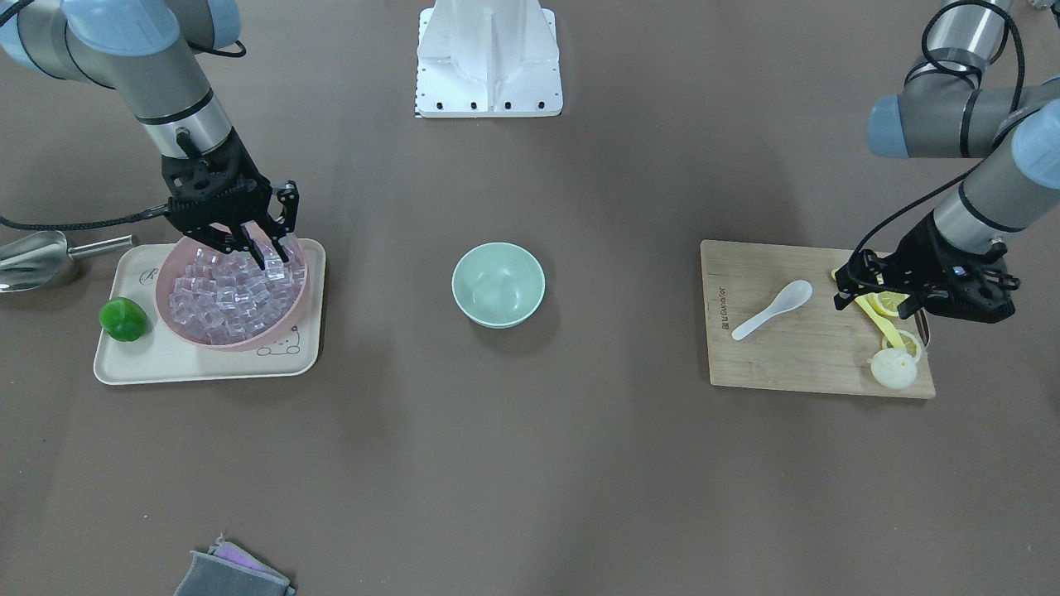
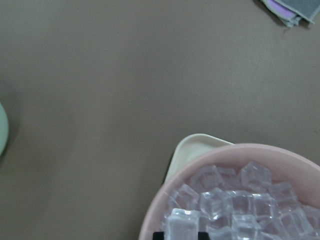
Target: Put spoon and ice into bowl
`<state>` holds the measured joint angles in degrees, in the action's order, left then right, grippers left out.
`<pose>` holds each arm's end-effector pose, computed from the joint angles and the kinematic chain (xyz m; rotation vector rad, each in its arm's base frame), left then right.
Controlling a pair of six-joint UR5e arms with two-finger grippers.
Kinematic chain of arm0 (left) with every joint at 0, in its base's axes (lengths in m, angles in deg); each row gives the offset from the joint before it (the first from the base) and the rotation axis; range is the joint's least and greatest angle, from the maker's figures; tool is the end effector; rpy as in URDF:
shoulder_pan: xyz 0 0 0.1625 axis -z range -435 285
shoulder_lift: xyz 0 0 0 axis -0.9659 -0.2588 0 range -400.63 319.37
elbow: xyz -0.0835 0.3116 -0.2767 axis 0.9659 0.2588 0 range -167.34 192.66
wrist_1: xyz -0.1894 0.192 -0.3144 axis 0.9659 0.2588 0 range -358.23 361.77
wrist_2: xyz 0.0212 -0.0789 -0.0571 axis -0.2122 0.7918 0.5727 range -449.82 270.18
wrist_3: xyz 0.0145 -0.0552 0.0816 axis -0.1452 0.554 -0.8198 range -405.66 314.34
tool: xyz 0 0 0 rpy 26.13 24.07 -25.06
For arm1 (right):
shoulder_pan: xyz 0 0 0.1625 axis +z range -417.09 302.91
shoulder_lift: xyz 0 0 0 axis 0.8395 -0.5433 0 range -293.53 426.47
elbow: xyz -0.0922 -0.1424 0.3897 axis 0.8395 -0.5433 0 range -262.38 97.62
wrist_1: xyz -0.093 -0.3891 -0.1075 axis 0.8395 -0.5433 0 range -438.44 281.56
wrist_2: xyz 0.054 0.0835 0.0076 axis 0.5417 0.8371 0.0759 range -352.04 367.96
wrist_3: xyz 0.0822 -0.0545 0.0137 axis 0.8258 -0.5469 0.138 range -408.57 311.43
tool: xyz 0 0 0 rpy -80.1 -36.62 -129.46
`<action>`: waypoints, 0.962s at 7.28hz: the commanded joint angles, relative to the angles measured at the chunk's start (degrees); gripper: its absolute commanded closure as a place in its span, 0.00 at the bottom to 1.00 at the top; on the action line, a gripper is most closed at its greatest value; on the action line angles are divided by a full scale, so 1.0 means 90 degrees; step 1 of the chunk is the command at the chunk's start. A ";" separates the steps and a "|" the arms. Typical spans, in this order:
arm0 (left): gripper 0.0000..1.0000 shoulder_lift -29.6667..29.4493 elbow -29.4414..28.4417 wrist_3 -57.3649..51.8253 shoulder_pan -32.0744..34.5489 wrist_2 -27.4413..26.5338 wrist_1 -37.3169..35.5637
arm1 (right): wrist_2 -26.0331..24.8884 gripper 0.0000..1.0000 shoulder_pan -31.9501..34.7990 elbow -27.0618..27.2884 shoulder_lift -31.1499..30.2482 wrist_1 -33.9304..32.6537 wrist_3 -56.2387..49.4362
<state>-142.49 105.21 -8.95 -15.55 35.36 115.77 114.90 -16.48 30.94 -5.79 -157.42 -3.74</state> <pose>0.2376 -0.5518 0.4826 0.2129 0.8499 0.1050 -0.3585 -0.4446 0.2896 0.4130 -0.8491 -0.2080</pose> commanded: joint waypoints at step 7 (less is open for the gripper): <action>0.08 -0.0439 0.0001 -0.0807 -0.1049 -0.0491 0.0468 | -0.1414 1.00 -0.1484 -0.2510 0.2696 0.0639 0.2597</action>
<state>-146.02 105.47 -15.48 -24.93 30.78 119.94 102.84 -28.59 12.18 16.81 -155.26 17.84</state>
